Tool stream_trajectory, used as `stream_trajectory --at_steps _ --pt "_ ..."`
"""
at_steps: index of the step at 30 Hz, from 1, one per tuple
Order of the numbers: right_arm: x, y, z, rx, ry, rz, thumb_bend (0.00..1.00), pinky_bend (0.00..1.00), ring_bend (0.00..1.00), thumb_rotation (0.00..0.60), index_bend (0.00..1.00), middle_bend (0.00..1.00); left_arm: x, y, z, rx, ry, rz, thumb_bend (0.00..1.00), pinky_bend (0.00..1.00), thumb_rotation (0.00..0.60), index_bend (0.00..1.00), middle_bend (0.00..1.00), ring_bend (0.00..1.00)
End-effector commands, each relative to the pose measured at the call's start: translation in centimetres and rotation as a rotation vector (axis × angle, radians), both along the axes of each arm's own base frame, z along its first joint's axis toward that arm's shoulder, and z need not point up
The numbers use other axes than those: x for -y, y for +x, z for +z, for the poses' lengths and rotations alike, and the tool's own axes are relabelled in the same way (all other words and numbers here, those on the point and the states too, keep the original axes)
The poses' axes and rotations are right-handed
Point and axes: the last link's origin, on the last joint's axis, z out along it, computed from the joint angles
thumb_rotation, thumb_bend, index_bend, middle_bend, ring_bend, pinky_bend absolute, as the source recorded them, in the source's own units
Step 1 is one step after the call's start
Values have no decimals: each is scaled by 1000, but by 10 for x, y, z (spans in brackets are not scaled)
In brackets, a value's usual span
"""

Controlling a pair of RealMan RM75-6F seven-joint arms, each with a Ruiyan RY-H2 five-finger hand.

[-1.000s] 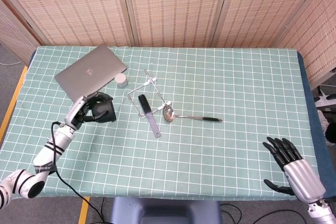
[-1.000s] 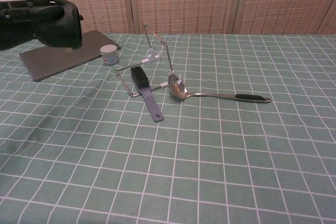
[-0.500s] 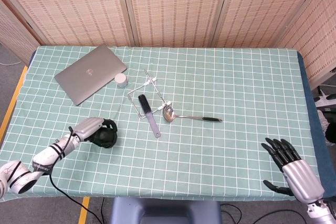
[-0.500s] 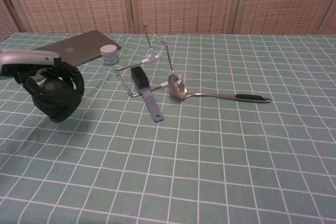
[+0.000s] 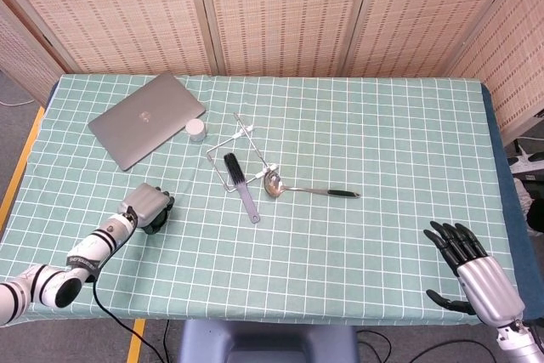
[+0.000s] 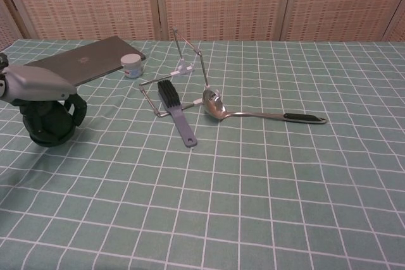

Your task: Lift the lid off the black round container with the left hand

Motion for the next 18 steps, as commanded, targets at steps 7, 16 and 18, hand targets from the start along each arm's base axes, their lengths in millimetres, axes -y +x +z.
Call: stream_trajectory --at_steps 7,16,18 --pt "1 0 -2 -6 3 -5 118 0 0 600 0 0 6 5 -15 -16 -5 81 386 769 600 493 517 481" --pt "1 0 -2 -7 -10 -5 122 0 0 600 0 0 9 -4 -15 20 -6 141 378 500 600 35 155 172" --pt "1 0 -3 -7 -10 -5 122 0 0 600 0 0 9 -4 -13 32 -6 154 369 405 600 1 64 83"
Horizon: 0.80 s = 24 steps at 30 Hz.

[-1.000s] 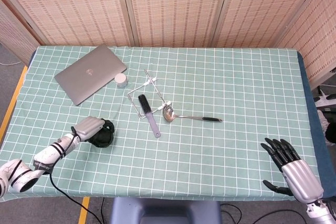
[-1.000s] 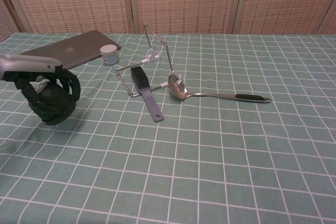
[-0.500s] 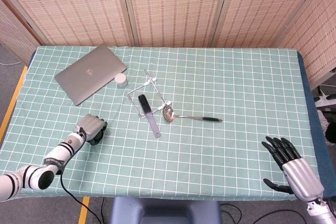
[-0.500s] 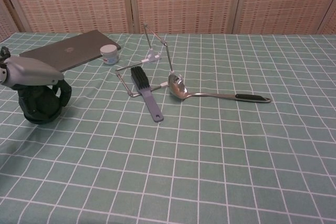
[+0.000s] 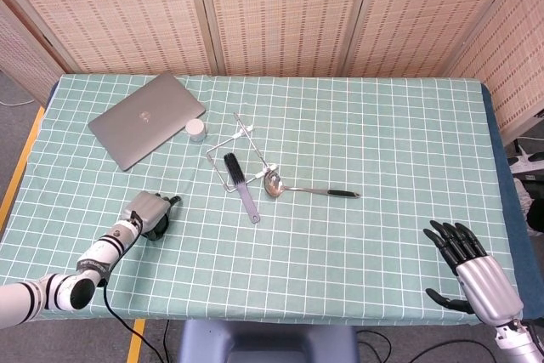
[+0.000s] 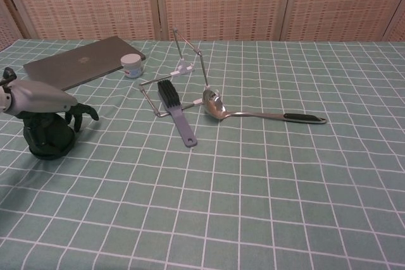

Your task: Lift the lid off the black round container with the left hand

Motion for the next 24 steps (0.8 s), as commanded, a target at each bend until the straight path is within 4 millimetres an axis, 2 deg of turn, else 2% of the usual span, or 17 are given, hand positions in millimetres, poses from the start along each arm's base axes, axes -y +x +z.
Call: stream_trajectory --at_steps 1,4,8,20,22,24 --pt "0 0 0 1 1 0 122 0 0 600 0 0 0 -1 2 25 2 25 361 358 600 0 27 42" --pt "0 0 1 4 -2 0 123 0 0 600 0 0 0 -1 4 45 10 27 344 273 600 0 0 0" --pt "-1 0 1 7 -3 1 122 0 0 600 0 0 0 -1 6 55 6 24 331 228 600 0 0 0" --pt "0 0 0 1 2 0 122 0 0 600 0 0 4 2 17 88 25 10 326 220 600 4 0 0" --pt "0 0 0 2 2 0 122 0 0 600 0 0 7 -1 21 73 32 -5 326 228 600 34 3 0" --pt "0 0 0 1 5 0 122 0 0 600 0 0 10 -5 22 56 41 -23 325 238 600 90 54 11"
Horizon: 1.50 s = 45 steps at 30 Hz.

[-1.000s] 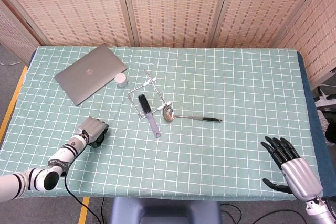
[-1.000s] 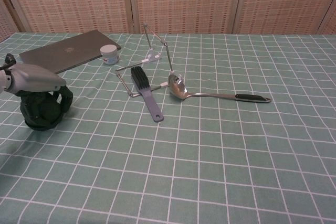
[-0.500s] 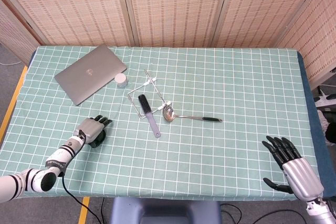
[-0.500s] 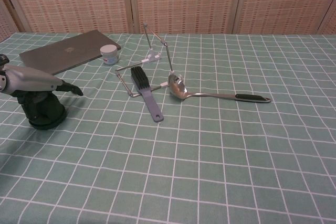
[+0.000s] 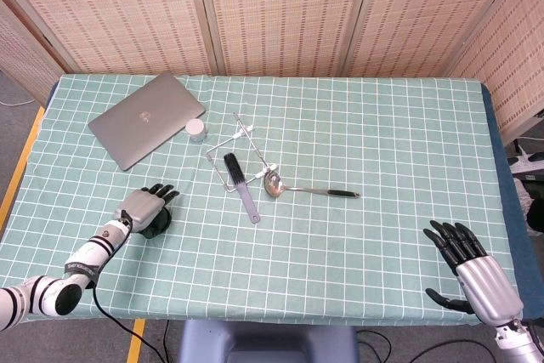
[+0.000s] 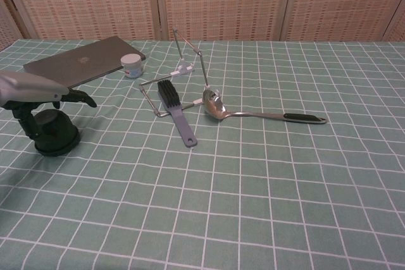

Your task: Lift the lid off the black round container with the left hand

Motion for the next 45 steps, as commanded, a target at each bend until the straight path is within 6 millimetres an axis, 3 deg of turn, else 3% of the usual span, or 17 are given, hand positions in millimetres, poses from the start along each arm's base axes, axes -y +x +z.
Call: stream_trajectory --at_steps 1,5,11,14,22,28,31,35,42,45 --pt "0 0 0 0 3 0 122 0 0 600 0 0 5 -6 1 -23 11 -23 322 251 600 124 105 36" --pt "-1 1 0 3 2 2 123 0 0 600 0 0 7 -9 0 -22 23 -33 313 349 600 315 317 194" --pt "-2 1 1 7 2 3 122 0 0 600 0 0 6 -6 -1 -31 39 -83 311 379 600 477 533 321" --pt "-1 0 0 3 7 2 122 0 0 600 0 0 6 -3 -1 -17 69 -129 313 386 600 511 579 347" --pt "-1 0 0 0 4 3 122 0 0 600 0 0 6 2 5 27 75 -128 314 387 600 529 596 363" --pt "-2 0 2 -6 2 2 122 0 0 600 0 0 3 4 26 32 123 -155 315 380 600 526 595 363" --pt "-2 0 4 -3 -7 1 123 0 0 600 0 0 1 -7 39 -7 179 -158 316 371 600 524 595 363" --pt "-3 0 3 -3 5 4 122 0 0 600 0 0 1 -36 40 -70 192 -91 316 332 600 504 581 357" --pt "-4 2 5 20 7 6 122 0 0 600 0 0 -3 -75 31 -21 200 81 330 246 600 288 466 293" --pt "-5 2 4 20 15 10 122 0 0 600 0 0 1 -80 30 4 171 116 329 226 600 173 334 214"
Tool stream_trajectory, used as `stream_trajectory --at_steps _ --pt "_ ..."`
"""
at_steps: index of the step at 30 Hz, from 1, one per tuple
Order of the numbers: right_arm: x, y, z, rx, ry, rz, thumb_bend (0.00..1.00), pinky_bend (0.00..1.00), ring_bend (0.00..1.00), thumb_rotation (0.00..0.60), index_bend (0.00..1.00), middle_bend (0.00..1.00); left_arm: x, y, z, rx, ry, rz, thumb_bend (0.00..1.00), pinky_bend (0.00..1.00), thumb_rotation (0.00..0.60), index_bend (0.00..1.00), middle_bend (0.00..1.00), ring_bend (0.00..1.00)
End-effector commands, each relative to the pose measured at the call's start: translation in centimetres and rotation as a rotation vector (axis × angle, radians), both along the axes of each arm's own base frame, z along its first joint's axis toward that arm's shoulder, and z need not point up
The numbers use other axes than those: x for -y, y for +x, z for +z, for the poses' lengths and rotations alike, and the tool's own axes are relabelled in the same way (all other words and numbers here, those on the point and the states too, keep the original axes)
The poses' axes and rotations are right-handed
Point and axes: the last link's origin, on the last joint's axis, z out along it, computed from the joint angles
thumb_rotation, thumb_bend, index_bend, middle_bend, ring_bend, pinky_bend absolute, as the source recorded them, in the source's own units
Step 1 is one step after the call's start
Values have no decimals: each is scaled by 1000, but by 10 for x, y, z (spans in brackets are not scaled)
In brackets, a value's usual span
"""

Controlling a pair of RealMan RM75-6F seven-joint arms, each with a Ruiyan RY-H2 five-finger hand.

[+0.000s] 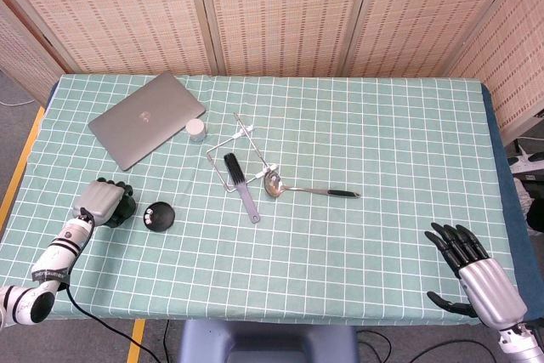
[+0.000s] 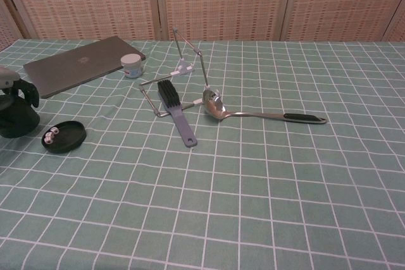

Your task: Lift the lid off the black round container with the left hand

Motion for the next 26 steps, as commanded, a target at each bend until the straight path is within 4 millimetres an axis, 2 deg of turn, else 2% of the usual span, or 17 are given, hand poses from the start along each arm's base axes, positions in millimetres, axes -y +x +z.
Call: stream_trajectory --at_steps 1,2,4,10,13,16,19,20,22,24,26 --pt "-1 0 -1 -1 9 2 122 0 0 600 0 0 6 -12 -5 39 -48 72 329 189 600 92 194 119" --pt "-1 0 -2 -3 14 3 122 0 0 600 0 0 7 -12 -4 36 -60 76 329 146 600 37 86 47" --pt "-1 0 -3 -4 20 4 122 0 0 600 0 0 8 -11 -4 41 -61 72 329 85 600 0 0 0" --pt "-1 1 -2 2 13 3 122 0 0 600 0 0 15 -9 3 88 -45 88 337 60 600 0 0 0" --pt "-1 0 -3 -4 15 2 122 0 0 600 0 0 24 1 14 156 -7 58 333 57 600 0 0 0" --pt "-1 0 -5 -12 18 5 122 0 0 600 0 0 49 21 29 334 76 -11 333 47 600 0 0 0" --pt "0 0 -7 -25 9 0 122 0 0 600 0 0 102 33 33 594 115 -79 361 35 600 0 0 0" --pt "0 -1 -8 -37 3 -2 122 0 0 600 0 0 127 29 30 648 100 -91 363 31 600 0 0 0" --pt "0 -2 -9 -53 -5 -3 122 0 0 600 0 0 157 20 25 663 99 -107 363 21 600 0 0 0" --pt "0 -2 -9 -56 -9 -9 122 0 0 600 0 0 177 7 19 640 138 -110 363 9 600 0 0 0" --pt "1 -2 -10 -62 -13 -2 122 0 0 600 0 0 180 0 18 563 127 -117 362 1 600 0 0 0"
